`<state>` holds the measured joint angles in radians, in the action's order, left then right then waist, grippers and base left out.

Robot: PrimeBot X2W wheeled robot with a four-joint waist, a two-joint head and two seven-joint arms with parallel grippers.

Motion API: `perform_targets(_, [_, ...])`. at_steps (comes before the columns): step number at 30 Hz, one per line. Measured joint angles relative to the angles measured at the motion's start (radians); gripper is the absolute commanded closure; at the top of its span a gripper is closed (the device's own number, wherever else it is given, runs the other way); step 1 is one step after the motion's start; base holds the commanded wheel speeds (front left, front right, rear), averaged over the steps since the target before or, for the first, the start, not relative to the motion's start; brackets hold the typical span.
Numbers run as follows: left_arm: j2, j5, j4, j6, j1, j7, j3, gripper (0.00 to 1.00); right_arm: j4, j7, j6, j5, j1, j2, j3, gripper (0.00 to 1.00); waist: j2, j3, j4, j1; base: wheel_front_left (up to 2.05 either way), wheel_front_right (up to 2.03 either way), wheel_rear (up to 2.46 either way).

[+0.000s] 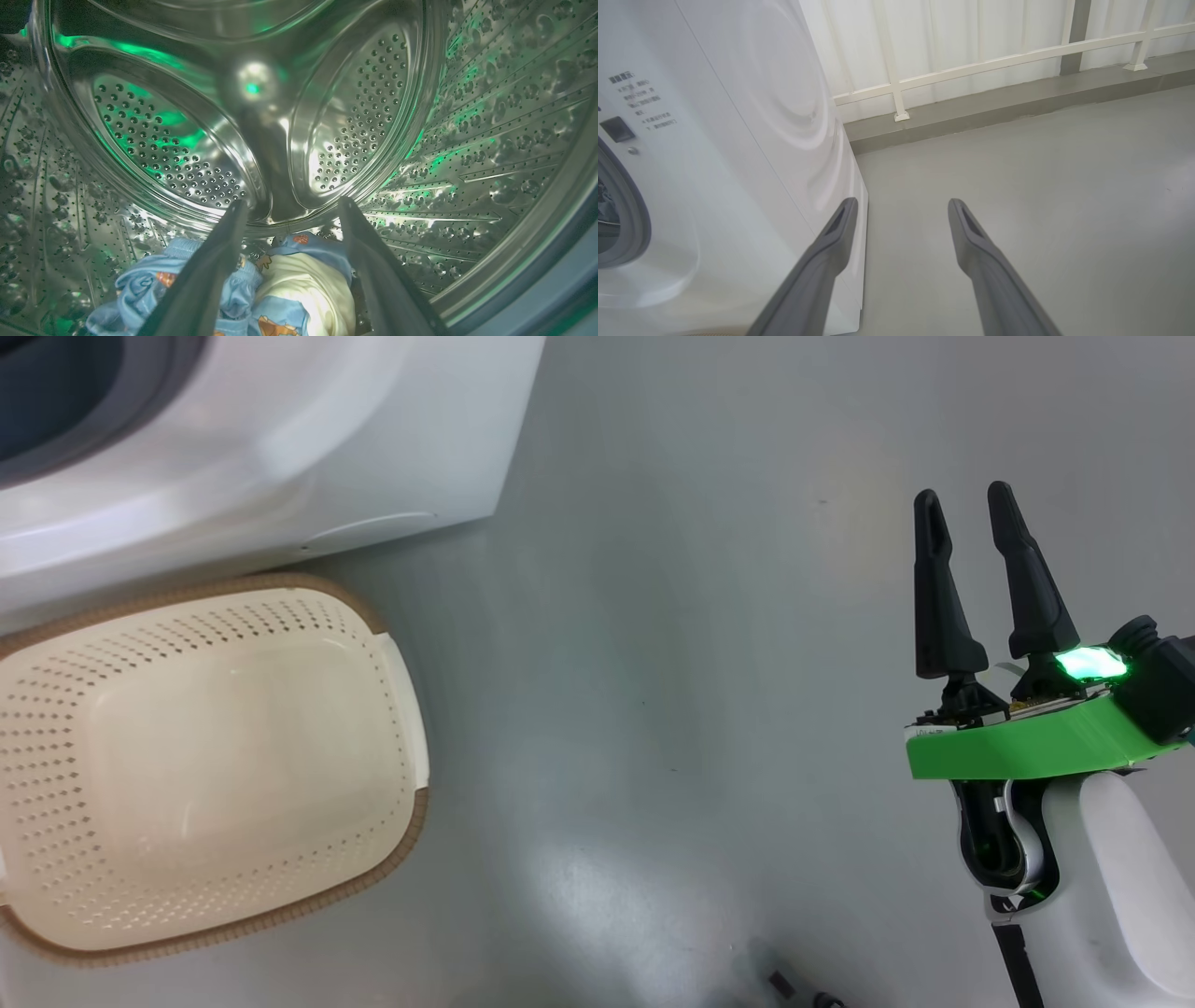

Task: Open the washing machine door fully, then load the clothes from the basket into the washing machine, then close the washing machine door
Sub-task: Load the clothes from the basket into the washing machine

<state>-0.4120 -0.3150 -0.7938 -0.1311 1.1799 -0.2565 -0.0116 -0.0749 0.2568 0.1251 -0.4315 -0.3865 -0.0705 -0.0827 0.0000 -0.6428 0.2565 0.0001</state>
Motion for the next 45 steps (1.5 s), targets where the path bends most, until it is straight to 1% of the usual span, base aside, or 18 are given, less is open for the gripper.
perform_targets(4, [0.026,0.0,0.021,0.0,-0.042,0.0,0.032,0.0,-0.002,0.0,0.0,0.0,0.0,-0.004,-0.002,0.0,0.0,0.018,-0.012,0.0,0.0,0.0,0.0])
perform_targets(9, [0.063,0.001,0.059,0.0,-0.137,0.0,0.067,0.0,-0.003,0.0,0.0,0.0,0.0,-0.016,-0.001,0.0,0.0,0.047,-0.027,-0.0001,0.0,0.0,0.0])
perform_targets(16, [0.105,0.018,0.11,0.0,-0.265,0.0,0.087,0.0,-0.007,0.0,0.0,0.0,0.006,-0.048,0.002,0.0,0.0,0.099,-0.052,0.0,0.0,0.0,0.0])
perform_targets(26, [0.179,0.045,0.236,0.0,-0.451,0.0,0.118,0.0,-0.026,0.0,0.0,0.0,0.055,-0.088,0.005,0.0,0.0,0.192,-0.097,0.0,0.0,0.0,0.0])
perform_targets(32, [0.198,0.045,0.294,0.0,-0.554,0.0,0.119,0.0,-0.034,0.0,0.0,0.0,0.089,-0.103,0.01,0.0,0.0,0.251,-0.125,0.0,0.0,0.0,0.0])
perform_targets(36, [0.225,0.045,0.324,0.0,-0.632,0.0,0.116,0.0,-0.044,0.0,0.0,0.0,0.132,-0.12,0.015,0.0,0.0,0.296,-0.142,0.0,0.0,0.0,0.0])
perform_targets(45, [0.236,0.045,0.382,0.0,-0.828,0.0,0.117,0.0,-0.053,0.0,0.0,-0.003,0.216,-0.13,0.016,0.0,0.0,0.406,-0.165,0.0,0.0,0.0,0.0])
